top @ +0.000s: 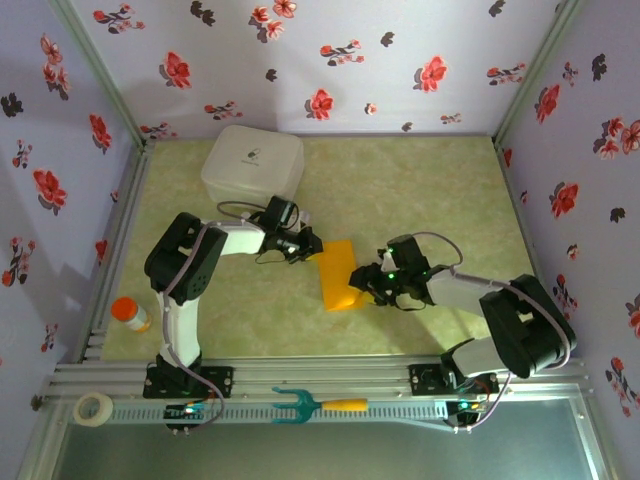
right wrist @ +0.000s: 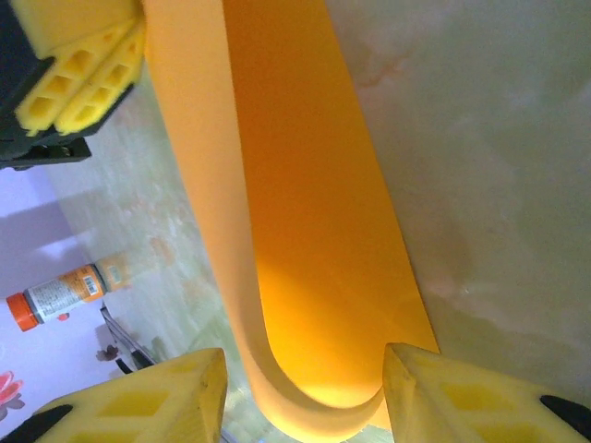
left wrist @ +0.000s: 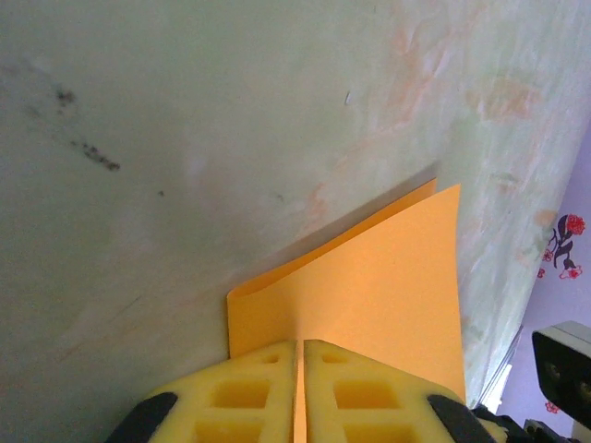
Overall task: Fold a paper plane with a square sheet of paper (pick it up from the middle)
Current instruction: Fold the triangle a second time at the center of the table.
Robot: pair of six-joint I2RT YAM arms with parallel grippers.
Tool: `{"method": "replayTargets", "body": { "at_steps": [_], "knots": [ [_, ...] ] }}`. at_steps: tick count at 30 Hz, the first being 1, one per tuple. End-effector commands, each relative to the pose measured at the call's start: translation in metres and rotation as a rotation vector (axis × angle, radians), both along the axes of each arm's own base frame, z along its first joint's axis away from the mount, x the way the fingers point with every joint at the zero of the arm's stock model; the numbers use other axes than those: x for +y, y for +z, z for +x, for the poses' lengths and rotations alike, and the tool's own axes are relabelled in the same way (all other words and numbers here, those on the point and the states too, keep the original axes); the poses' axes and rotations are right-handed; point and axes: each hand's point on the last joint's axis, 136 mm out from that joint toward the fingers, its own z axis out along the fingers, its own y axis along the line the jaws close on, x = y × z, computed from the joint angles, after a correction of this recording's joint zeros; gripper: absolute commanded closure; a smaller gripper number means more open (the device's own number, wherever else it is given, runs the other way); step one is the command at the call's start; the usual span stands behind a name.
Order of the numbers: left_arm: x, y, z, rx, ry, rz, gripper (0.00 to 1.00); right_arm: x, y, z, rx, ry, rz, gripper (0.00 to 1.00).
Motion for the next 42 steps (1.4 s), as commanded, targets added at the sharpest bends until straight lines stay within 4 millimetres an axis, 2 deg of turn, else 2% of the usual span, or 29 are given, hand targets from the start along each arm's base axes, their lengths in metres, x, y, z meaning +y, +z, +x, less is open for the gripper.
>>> {"method": "replayTargets", "body": {
  "at_steps": [1, 5, 9, 14, 16, 20, 23, 28, 31, 35, 36, 42],
  "knots": [
    [0.012, -0.028, -0.016, 0.077, -0.021, 0.067, 0.88, 0.010, 0.018, 0.017, -0.081, 0.026, 0.071, 0.51],
    [0.012, -0.029, -0.016, 0.078, -0.021, 0.068, 0.88, 0.012, 0.020, 0.025, -0.099, 0.048, 0.095, 0.51],
    [0.011, -0.028, -0.015, 0.077, -0.019, 0.067, 0.88, 0.021, 0.020, 0.029, -0.093, 0.087, 0.131, 0.55],
    [0.010, -0.026, -0.013, 0.073, -0.019, 0.063, 0.88, 0.017, 0.013, 0.034, -0.085, 0.085, 0.121, 0.58],
    [0.010, -0.026, -0.014, 0.071, -0.020, 0.064, 0.88, 0.015, 0.008, 0.034, -0.074, 0.083, 0.110, 0.62],
    [0.008, -0.021, -0.012, 0.063, -0.018, 0.054, 0.87, 0.012, 0.000, 0.036, -0.057, 0.071, 0.096, 0.76],
    [0.005, -0.005, -0.007, 0.027, -0.018, 0.030, 0.83, 0.010, -0.004, 0.039, -0.046, 0.045, 0.084, 0.84],
    [-0.002, 0.053, 0.006, -0.096, -0.013, -0.034, 0.64, 0.009, -0.005, 0.048, -0.037, -0.049, 0.092, 0.95],
    [0.002, 0.085, 0.010, -0.179, 0.005, -0.042, 0.56, 0.013, -0.001, 0.053, -0.035, -0.103, 0.121, 0.98],
    [0.016, 0.113, 0.009, -0.291, 0.027, -0.018, 0.52, 0.016, 0.000, 0.056, -0.023, -0.155, 0.119, 0.96],
    [0.019, 0.118, 0.008, -0.314, 0.028, -0.011, 0.52, 0.016, 0.000, 0.057, -0.026, -0.159, 0.119, 0.93],
    [0.028, 0.130, -0.006, -0.408, 0.005, -0.008, 0.53, 0.014, -0.005, 0.052, -0.016, -0.096, 0.068, 0.81]
  ]
}}
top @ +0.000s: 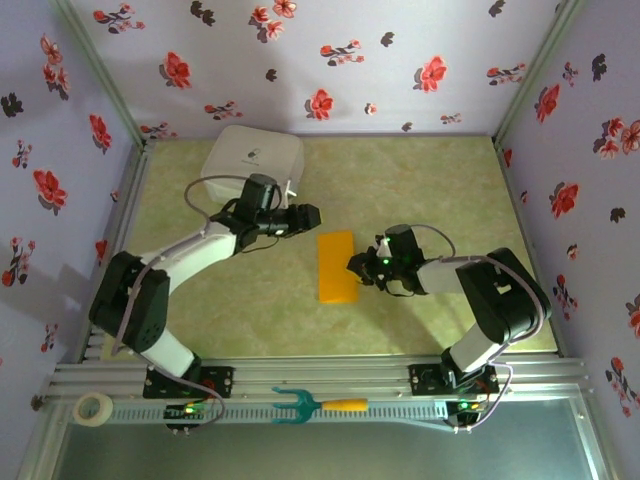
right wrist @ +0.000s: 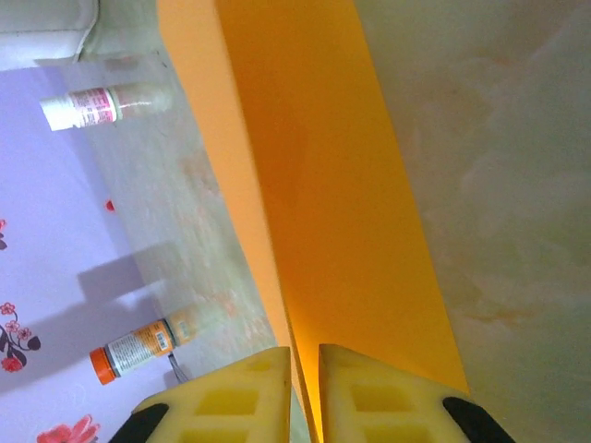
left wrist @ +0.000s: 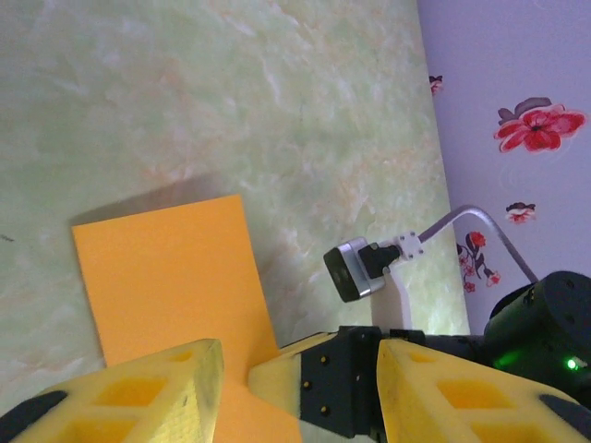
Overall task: Fold a paper plane with a square sheet of paper (pick it up from the middle)
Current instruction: Fold the triangle a second time at the center of the table.
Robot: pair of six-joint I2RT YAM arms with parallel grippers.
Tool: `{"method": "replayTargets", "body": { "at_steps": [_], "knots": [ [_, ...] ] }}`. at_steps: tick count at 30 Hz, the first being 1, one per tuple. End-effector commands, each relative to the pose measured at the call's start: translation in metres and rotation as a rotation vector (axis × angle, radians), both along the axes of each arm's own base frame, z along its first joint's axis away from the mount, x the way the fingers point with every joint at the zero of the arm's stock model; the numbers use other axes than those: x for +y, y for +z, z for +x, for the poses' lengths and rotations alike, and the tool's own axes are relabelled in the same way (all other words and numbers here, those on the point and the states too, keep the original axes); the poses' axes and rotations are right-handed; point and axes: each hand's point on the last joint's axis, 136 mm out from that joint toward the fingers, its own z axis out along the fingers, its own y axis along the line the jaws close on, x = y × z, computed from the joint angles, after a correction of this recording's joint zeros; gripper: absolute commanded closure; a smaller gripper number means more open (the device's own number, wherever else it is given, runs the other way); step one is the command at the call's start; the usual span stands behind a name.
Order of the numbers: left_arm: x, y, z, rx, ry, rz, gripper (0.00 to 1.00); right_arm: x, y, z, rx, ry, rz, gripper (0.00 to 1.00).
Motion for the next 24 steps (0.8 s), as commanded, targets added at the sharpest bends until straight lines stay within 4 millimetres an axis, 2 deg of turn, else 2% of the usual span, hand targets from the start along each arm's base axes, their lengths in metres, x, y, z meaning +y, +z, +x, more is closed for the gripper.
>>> {"method": "replayTargets", "body": {
  "at_steps": [1, 6, 12, 16, 19, 24],
  "knots": [
    [0.007, -0.015, -0.012, -0.044, -0.022, 0.058, 0.54, -0.003, -0.003, 0.001, 0.002, 0.023, -0.038, 0.81],
    [-0.006, -0.016, -0.040, -0.194, -0.091, 0.108, 0.58, -0.001, 0.003, 0.002, -0.007, 0.066, 0.004, 0.83],
    [-0.035, -0.019, -0.085, -0.461, -0.190, 0.155, 0.58, -0.003, 0.002, 0.004, -0.001, 0.086, -0.008, 0.83],
    [-0.052, -0.034, -0.116, -0.619, -0.304, 0.322, 0.55, -0.001, 0.006, 0.006, -0.004, 0.087, 0.013, 0.85],
    [-0.059, -0.046, -0.131, -0.717, -0.361, 0.449, 0.54, -0.001, 0.006, 0.006, 0.000, 0.080, 0.013, 0.85],
    [-0.066, -0.059, -0.141, -0.822, -0.407, 0.585, 0.51, -0.001, 0.007, 0.007, -0.003, 0.075, 0.015, 0.86]
  ]
}}
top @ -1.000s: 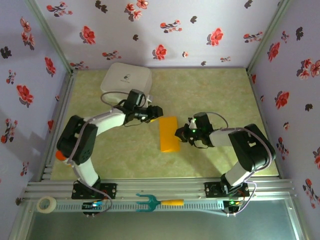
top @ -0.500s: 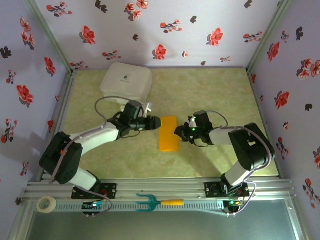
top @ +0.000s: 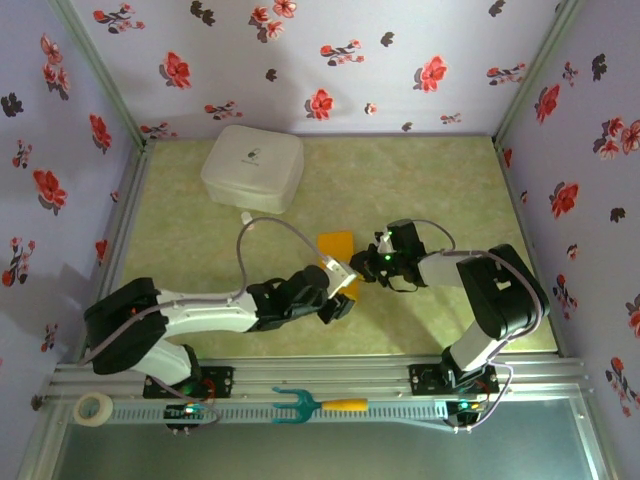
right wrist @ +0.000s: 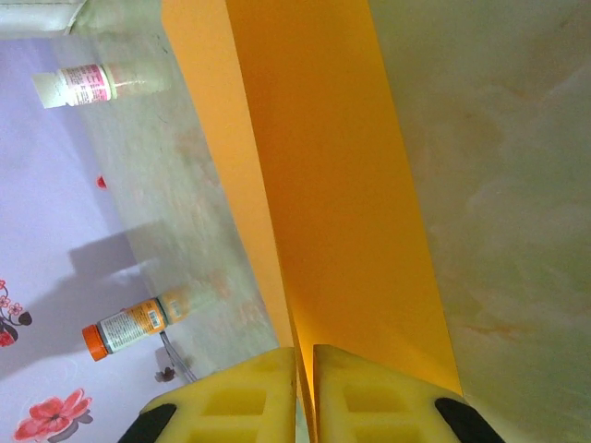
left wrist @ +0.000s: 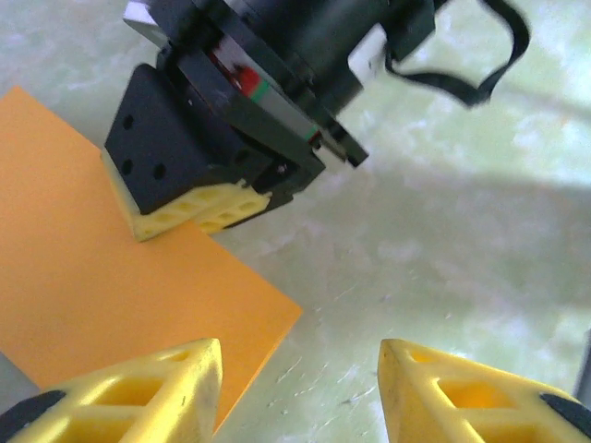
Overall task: Fold a paper plane with a square sheet of paper (pick it up from the middle)
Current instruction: Fold the triangle a second time at the center of the table.
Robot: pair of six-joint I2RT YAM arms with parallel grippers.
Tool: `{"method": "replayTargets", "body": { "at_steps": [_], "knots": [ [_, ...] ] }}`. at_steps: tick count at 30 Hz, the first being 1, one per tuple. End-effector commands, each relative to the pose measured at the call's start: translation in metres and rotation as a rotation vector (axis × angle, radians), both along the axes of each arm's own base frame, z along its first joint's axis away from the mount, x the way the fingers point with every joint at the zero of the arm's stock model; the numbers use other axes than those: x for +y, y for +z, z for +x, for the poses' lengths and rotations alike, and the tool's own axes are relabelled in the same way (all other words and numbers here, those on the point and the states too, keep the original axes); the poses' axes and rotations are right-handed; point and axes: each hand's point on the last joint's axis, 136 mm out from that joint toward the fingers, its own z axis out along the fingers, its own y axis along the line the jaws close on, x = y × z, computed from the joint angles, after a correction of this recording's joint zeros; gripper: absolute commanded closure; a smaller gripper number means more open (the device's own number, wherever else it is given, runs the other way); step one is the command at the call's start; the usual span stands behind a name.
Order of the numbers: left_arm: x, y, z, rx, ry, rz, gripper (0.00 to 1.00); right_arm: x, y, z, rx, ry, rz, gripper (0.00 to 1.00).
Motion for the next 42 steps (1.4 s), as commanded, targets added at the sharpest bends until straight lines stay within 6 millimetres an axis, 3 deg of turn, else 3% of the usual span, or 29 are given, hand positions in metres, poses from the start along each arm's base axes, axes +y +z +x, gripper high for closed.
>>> {"method": "replayTargets", "body": {
  "at_steps": [1, 15, 26, 35, 42],
  "knots": [
    [-0.001, 0.000, 0.016, -0.186, 0.021, 0.122, 0.50, 0.001, 0.004, 0.004, -0.002, 0.006, 0.010, 0.87],
    [-0.017, -0.035, 0.015, -0.271, -0.012, 0.410, 0.43, 0.001, 0.005, 0.004, 0.002, -0.001, 0.004, 0.87],
    [-0.013, -0.039, 0.020, -0.281, 0.032, 0.470, 0.47, 0.000, 0.005, 0.003, 0.004, -0.003, -0.004, 0.87],
    [-0.011, -0.032, 0.020, -0.287, 0.039, 0.445, 0.70, -0.001, 0.006, 0.004, 0.000, -0.010, -0.008, 0.86],
    [-0.008, -0.029, 0.021, -0.264, 0.079, 0.404, 0.97, -0.002, 0.006, 0.004, -0.002, -0.013, -0.011, 0.86]
  ]
}}
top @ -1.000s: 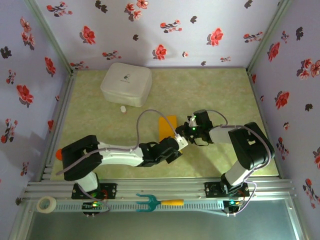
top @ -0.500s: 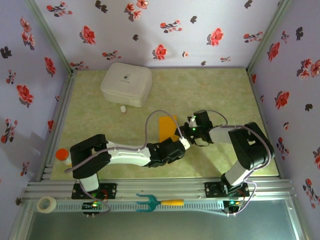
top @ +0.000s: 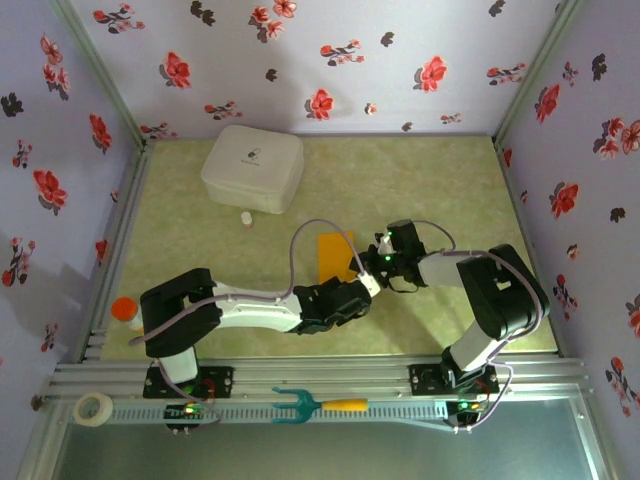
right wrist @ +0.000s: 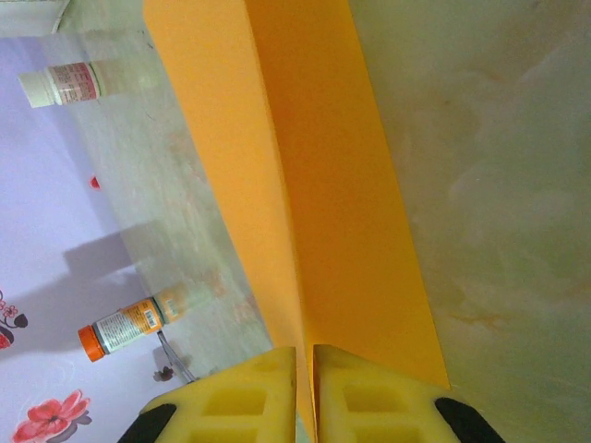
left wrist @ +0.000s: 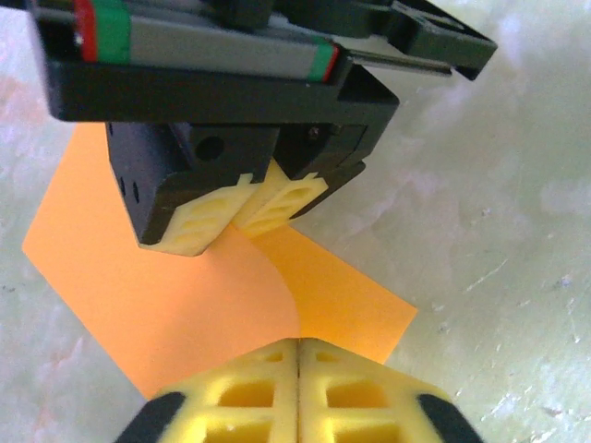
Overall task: Fold a paper plane with a square sheet of paper (pick it up from the middle)
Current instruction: Fold the triangle a second time at the center of the table.
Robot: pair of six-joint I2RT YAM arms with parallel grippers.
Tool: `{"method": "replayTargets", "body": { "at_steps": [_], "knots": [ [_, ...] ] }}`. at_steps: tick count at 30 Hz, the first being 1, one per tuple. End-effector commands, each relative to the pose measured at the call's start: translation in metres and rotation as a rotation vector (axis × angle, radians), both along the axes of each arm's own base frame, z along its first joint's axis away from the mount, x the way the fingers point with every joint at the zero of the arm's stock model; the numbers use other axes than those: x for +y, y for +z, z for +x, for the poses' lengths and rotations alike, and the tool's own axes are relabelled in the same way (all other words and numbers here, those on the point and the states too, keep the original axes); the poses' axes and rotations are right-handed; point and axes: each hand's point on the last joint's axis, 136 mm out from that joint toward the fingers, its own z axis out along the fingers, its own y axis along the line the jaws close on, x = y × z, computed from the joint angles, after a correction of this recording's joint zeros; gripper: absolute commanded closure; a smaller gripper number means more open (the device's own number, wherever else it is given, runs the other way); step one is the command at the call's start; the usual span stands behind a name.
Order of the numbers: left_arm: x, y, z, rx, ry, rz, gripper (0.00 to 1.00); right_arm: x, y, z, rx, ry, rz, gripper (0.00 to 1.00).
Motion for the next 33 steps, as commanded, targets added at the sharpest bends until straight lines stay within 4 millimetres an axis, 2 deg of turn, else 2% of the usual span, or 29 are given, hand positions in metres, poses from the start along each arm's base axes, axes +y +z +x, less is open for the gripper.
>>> {"method": "replayTargets", "body": {
  "at_steps": [1, 5, 8, 12, 15, 20, 27, 33],
  "knots": [
    [0.005, 0.008, 0.001, -0.011, 0.034, -0.031, 1.00, -0.001, 0.010, 0.007, -0.025, -0.012, -0.001, 0.86],
    [0.005, 0.012, 0.002, 0.028, 0.053, -0.078, 1.00, -0.003, 0.011, 0.007, -0.031, -0.019, -0.004, 0.82],
    [0.003, 0.016, -0.001, 0.124, 0.045, -0.157, 1.00, -0.011, 0.012, 0.009, -0.039, -0.049, -0.020, 0.73],
    [0.001, 0.019, -0.002, 0.284, 0.031, -0.263, 1.00, -0.029, 0.017, 0.009, -0.052, -0.102, -0.045, 0.64],
    [0.002, 0.020, 0.000, 0.373, 0.037, -0.318, 1.00, -0.044, 0.020, 0.007, -0.059, -0.137, -0.081, 0.63],
    [0.004, 0.022, 0.004, 0.444, 0.049, -0.367, 1.00, -0.050, 0.026, -0.007, -0.061, -0.126, -0.093, 0.66],
    [0.009, 0.022, 0.009, 0.456, 0.081, -0.386, 1.00, -0.048, 0.022, -0.021, -0.037, -0.106, -0.089, 0.80],
    [0.011, 0.021, 0.009, 0.460, 0.095, -0.404, 1.00, -0.042, 0.018, -0.027, -0.038, -0.083, -0.121, 0.82]
  ]
}}
